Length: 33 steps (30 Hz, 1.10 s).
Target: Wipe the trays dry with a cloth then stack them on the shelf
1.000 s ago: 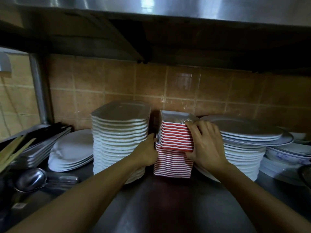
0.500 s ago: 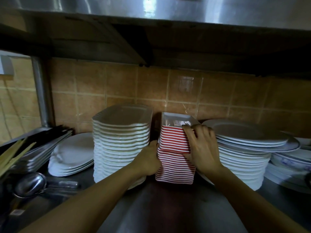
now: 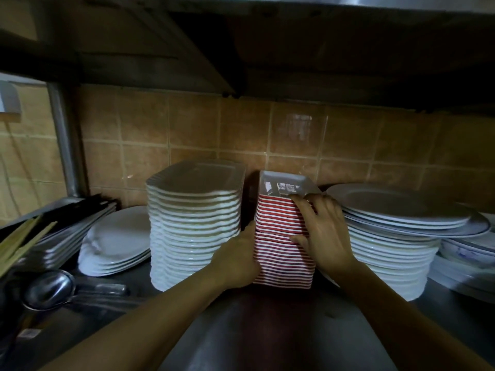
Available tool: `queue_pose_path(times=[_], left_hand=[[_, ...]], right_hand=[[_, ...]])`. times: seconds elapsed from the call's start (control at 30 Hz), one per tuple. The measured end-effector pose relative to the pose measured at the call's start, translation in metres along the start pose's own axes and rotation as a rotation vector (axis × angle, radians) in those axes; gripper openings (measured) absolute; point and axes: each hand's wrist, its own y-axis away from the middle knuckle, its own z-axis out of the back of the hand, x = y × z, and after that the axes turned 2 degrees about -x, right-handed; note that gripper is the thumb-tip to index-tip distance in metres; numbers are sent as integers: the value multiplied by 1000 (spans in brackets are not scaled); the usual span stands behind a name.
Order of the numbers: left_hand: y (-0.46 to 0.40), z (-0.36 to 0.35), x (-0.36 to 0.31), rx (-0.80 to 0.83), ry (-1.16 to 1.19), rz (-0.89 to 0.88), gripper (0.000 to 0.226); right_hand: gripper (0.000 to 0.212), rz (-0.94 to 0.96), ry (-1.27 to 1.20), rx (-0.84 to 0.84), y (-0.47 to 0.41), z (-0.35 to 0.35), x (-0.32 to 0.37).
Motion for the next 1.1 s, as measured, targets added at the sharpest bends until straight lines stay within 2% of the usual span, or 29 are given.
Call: queue_pose_path(times=[0.23,0.4,0.53,0.67,0.83,0.97,1.1], left_hand=[[-2,-6,2,-31,-149,54,76],[-1,-8,2,-88,-55,-17,75],[-1,-12,2,-61,50,-11,76],[-7,-14,-4,-28,-26,60,80],[6,-9,-4,-71,114,-60,75],[10,-5,-2,-48,113,-84,80],[17,-3,-7,-52,92,-142,86]], right_hand=[[87,27,17,2,-3,-6,-3],[89,40,39,10,2,-8,0],[93,51,66,38,6,-5,3],[91,60,48,78,7,0,2],[97,82,118,171,6,5,2],[106,57,105,218,7,12,6],[103,30,86,245,22,27,15]])
